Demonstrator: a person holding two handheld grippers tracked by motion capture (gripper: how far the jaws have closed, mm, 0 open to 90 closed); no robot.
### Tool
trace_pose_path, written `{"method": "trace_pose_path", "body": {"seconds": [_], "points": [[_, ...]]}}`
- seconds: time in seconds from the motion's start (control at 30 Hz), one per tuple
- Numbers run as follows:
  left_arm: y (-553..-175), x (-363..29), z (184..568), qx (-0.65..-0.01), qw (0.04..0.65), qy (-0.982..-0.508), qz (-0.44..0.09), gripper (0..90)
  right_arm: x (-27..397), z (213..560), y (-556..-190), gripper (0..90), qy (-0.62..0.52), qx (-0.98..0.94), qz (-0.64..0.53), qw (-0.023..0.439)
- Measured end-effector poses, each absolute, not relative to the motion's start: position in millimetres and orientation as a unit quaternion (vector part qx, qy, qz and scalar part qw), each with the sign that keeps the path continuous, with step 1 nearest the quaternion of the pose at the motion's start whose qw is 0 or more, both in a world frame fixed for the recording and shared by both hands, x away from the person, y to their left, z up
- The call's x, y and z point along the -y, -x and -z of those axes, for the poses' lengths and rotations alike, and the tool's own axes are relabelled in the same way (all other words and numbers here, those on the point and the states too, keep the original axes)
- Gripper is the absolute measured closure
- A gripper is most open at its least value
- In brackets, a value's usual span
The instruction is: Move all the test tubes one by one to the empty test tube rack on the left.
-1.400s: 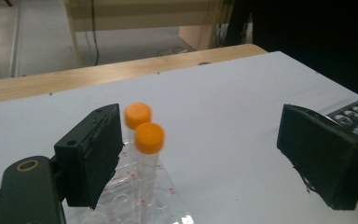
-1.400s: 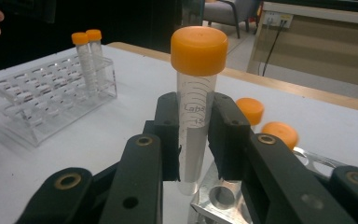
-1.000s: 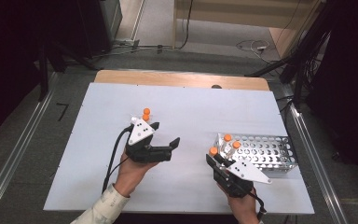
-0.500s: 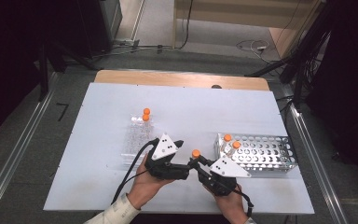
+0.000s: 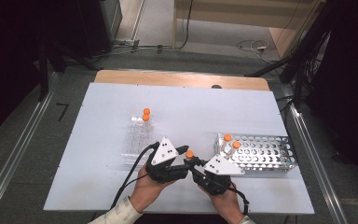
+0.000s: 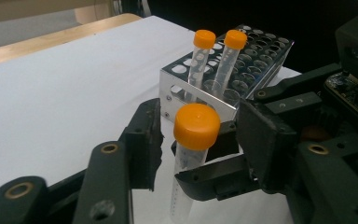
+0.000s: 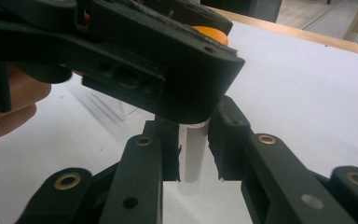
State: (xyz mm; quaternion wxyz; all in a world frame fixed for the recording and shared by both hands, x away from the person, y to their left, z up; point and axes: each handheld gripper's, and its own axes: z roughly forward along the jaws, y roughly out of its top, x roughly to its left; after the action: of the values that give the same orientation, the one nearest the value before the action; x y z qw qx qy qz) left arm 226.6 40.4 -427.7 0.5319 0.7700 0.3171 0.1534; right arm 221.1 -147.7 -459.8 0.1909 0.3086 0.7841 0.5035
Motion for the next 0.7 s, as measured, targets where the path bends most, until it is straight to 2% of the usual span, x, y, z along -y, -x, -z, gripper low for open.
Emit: {"method": "trace_pose_path", "body": {"seconds": [0.17,0.33,0.5,0.53,0.63,0.7], "points": [[-225.5,-40.4,427.6,-0.316,0.534,-0.768,-0.158,63.9,147.9,459.9,-221.0,72.0,-0.310,-0.783,-0.504,0.191],[-225.5,-39.5,427.7,-0.313,0.535,-0.768,-0.161,68.7,149.3,459.1,-219.6,72.0,-0.312,-0.781,-0.506,0.191],[-226.5,-40.4,427.5,-0.311,0.536,-0.769,-0.159,69.7,150.0,458.6,-218.8,71.2,-0.315,-0.779,-0.507,0.191],[-227.1,-40.7,427.4,-0.310,0.535,-0.770,-0.157,70.0,150.0,458.8,-218.7,68.5,-0.315,-0.779,-0.507,0.191],[-228.5,-44.2,426.1,-0.316,0.538,-0.766,-0.155,70.1,150.2,458.1,-218.9,49.1,-0.312,-0.784,-0.506,0.179],[-229.4,-47.5,425.5,-0.320,0.539,-0.764,-0.154,70.1,151.1,457.1,-218.2,41.6,-0.310,-0.784,-0.508,0.174]]}}
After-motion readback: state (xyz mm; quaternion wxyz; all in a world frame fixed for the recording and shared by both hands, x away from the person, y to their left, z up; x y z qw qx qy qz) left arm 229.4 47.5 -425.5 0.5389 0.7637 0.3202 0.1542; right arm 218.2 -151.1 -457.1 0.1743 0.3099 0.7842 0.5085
